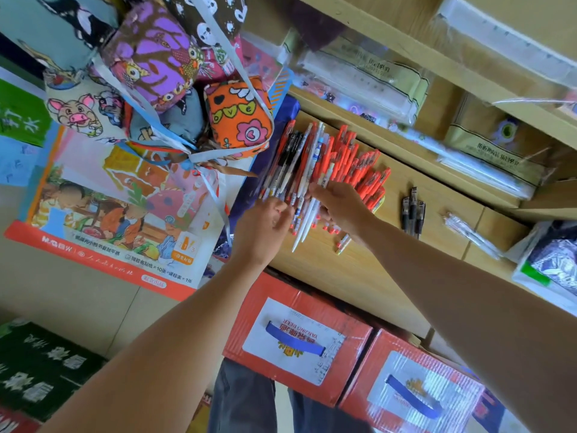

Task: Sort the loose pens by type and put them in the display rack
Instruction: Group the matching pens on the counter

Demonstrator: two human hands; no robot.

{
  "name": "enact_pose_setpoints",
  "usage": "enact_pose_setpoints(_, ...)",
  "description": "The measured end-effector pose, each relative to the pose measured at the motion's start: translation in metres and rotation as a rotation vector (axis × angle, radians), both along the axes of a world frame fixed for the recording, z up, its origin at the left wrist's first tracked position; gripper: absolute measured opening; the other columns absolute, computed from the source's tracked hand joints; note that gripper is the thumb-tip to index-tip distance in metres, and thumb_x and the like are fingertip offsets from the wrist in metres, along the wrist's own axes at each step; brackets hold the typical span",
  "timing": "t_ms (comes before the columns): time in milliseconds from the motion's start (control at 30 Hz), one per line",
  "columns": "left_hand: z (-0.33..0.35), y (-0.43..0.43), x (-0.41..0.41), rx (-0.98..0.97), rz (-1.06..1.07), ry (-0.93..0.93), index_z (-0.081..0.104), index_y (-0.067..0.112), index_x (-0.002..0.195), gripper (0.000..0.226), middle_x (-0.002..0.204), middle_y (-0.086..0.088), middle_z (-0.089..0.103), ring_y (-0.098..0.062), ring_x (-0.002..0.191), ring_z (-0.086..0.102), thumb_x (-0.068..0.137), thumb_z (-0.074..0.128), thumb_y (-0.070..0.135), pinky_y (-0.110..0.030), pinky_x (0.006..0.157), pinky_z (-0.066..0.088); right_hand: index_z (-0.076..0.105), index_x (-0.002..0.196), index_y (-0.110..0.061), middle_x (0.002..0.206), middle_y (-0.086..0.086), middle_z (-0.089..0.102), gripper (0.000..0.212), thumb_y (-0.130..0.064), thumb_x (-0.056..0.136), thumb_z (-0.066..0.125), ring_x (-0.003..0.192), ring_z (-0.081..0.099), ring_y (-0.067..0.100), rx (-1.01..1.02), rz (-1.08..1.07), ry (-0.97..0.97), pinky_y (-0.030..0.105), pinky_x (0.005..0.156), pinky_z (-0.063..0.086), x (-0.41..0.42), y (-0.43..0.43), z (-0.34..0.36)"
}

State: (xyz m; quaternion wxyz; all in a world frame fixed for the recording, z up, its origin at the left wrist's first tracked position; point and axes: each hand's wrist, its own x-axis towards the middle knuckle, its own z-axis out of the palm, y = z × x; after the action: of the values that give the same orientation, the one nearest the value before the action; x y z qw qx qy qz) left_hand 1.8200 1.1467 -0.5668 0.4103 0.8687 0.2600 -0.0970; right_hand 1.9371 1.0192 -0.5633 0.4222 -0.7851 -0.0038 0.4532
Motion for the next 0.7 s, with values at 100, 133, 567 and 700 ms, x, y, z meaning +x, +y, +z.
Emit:
enact_pose_setpoints(100, -0.003, 0.005, 0.018, 0.159, 0.093, -0.014, 0.062, 0.011, 0.11, 0.02, 0.104, -0.006, 0.068, -0.022, 0.093, 0.064, 0.093, 0.055, 0.021, -0.028, 0.073, 0.043, 0.058, 0.079, 0.002, 0.044, -0.007, 0.034, 0.043, -0.037, 0.097, 0.053, 0.038, 0.032, 0.01, -0.055, -0.094, -0.044, 0.032, 0.05, 0.038, 0.009, -0.016, -0.009)
enact_pose_setpoints(133, -0.004, 0.006, 0.024, 0.192, 0.109, -0.023, 0.061, 0.012, 0.111, 0.02, 0.104, -0.007, 0.067, -0.024, 0.094, 0.063, 0.093, 0.056, 0.02, -0.032, 0.074, 0.043, 0.054, 0.07, -0.003, 0.045, -0.006, 0.034, 0.044, -0.038, 0.096, 0.053, 0.041, 0.032, 0.012, -0.079, -0.106, -0.062, 0.035, 0.053, 0.041, 0.011, -0.02, -0.012)
enact_pose_setpoints(567, -0.027, 0.011, 0.073, 0.422, -0.033, 0.076, 0.059, 0.012, 0.103, 0.018, 0.102, -0.01, 0.064, -0.031, 0.093, 0.062, 0.09, 0.06, 0.024, -0.039, 0.069, 0.048, 0.041, 0.062, -0.018, 0.051, -0.002, 0.039, 0.043, -0.04, 0.099, 0.047, 0.041, 0.034, 0.009, -0.101, -0.072, -0.118, 0.025, 0.053, 0.032, 0.016, -0.022, -0.017)
enact_pose_setpoints(700, -0.024, 0.015, 0.075, 0.411, -0.053, 0.116, 0.062, 0.01, 0.094, 0.019, 0.088, -0.008, 0.066, -0.029, 0.081, 0.063, 0.086, 0.059, 0.027, -0.035, 0.061, 0.048, 0.051, 0.068, -0.003, 0.051, -0.001, 0.036, 0.048, -0.04, 0.099, 0.047, 0.042, 0.031, 0.011, -0.099, -0.097, -0.109, 0.026, 0.054, 0.03, 0.014, -0.021, -0.019)
